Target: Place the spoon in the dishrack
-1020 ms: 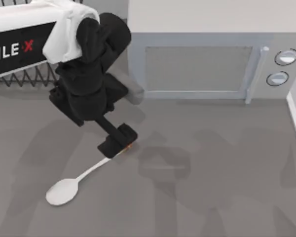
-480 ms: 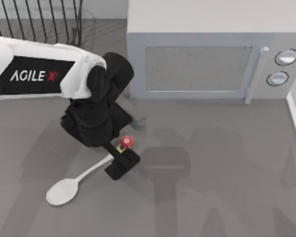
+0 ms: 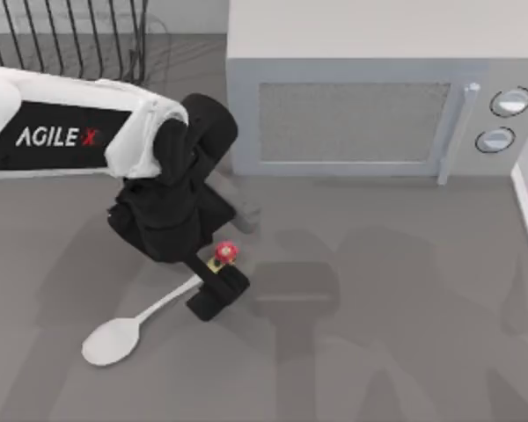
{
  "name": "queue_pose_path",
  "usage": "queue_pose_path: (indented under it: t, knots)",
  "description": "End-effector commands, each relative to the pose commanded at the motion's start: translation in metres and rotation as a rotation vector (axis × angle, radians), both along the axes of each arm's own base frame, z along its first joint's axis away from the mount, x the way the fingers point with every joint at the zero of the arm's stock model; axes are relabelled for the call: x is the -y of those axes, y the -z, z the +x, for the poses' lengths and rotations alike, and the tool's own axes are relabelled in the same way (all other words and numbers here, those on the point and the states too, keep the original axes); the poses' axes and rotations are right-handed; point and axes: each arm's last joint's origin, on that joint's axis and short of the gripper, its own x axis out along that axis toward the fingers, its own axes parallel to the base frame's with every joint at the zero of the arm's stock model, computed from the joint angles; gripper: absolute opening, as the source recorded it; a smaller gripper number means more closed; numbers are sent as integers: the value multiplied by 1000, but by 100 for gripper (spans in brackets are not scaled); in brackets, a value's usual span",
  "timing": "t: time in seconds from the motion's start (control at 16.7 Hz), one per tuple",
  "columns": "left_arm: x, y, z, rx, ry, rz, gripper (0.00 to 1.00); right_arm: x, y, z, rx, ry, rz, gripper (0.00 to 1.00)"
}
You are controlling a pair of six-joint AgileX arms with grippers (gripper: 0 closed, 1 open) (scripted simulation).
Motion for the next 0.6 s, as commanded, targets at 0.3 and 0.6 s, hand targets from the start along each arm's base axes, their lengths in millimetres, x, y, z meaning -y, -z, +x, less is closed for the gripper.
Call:
queue_pose_path:
  t: [0.3,0.6]
  knots:
    - [0,0,0,0,0,0,40,0,0,0,0,0,0,100]
    - [0,0,0,0,0,0,2,0,0,0,0,0,0,100]
